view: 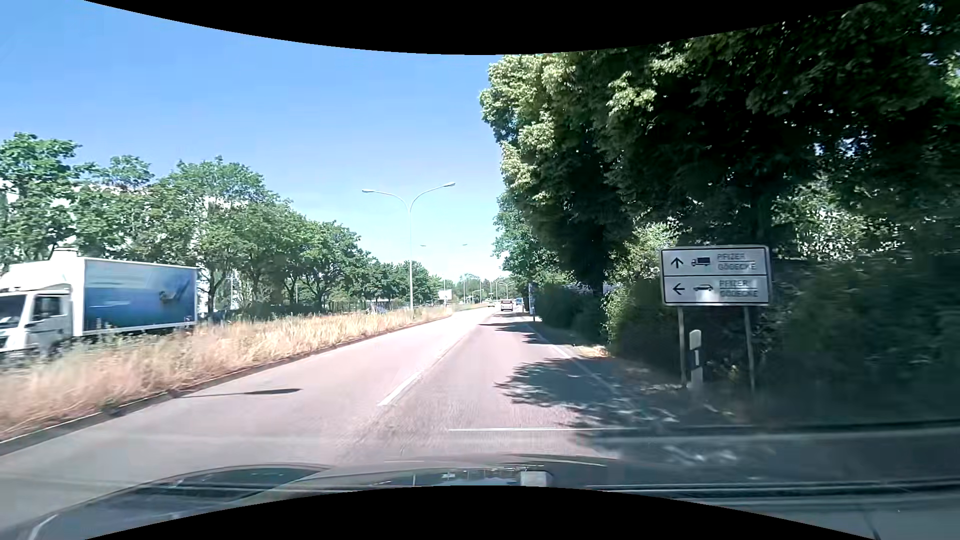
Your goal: Follow the waypoints while adhering to traffic rules and regulations
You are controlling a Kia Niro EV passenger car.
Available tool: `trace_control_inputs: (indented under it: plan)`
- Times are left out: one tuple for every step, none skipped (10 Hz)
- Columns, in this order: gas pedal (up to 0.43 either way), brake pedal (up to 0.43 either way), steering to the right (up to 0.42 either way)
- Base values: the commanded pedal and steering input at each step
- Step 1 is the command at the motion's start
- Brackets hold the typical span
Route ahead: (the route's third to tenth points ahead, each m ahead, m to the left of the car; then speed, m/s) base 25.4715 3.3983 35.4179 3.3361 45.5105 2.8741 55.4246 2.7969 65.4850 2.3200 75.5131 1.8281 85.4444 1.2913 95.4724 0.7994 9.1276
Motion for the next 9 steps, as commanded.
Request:
trace_control_inputs:
  plan:
    - [0.268, 0.000, 0.003]
    - [0.268, 0.000, 0.003]
    - [0.268, 0.000, 0.003]
    - [0.260, 0.000, 0.003]
    - [0.260, 0.000, 0.003]
    - [0.260, 0.000, 0.003]
    - [0.248, 0.000, 0.003]
    - [0.240, 0.000, 0.003]
    - [0.240, 0.000, 0.003]
